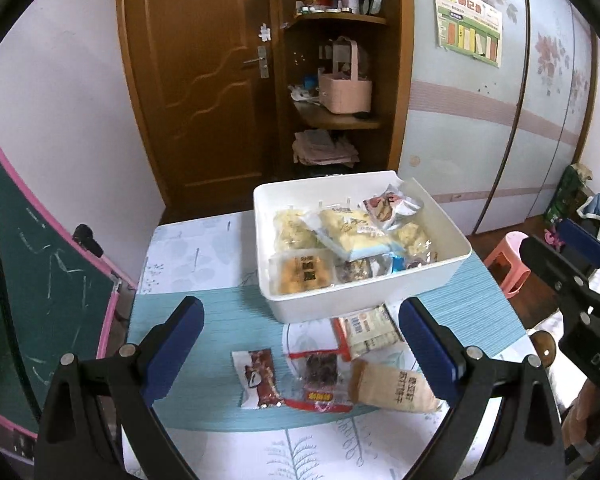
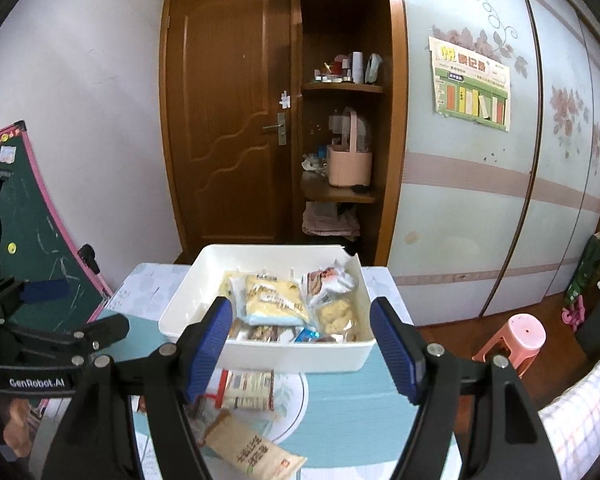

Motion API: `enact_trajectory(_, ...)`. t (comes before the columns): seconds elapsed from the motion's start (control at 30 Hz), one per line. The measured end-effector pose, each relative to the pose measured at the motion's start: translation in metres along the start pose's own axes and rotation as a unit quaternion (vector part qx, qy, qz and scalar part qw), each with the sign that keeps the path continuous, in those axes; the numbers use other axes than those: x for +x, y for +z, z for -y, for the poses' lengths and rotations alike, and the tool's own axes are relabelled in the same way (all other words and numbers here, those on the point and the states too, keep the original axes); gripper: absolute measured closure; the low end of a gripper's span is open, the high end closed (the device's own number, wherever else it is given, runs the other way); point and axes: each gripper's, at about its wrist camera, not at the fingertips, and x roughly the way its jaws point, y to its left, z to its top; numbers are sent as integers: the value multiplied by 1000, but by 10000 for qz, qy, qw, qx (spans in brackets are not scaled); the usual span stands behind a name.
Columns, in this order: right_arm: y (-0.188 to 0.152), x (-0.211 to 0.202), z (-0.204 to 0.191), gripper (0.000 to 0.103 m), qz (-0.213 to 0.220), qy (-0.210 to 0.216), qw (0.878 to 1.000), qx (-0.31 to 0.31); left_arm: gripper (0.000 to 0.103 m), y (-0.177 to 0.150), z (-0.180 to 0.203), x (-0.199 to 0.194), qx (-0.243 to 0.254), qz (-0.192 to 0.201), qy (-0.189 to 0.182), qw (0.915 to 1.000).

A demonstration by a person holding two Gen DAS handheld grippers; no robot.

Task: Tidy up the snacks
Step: 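Move both grippers back toward the remaining snacks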

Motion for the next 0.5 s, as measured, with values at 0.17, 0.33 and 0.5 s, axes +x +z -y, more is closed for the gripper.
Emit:
enact_trajectory(0.17,-14,-7,-5,31,-29,151,9999,-55,5,-21,-1,-4,-5,29,109,9999)
enact_trajectory(0.33,-27,-9,-14,31,-104,323,9993,-154,5,-40,1,-3,-3,-8,174,9998)
enact_trajectory(0.5,-37,-4,-21,31,-218,458,9984,-228,5,-51,1,6,-28,-101,151,9998)
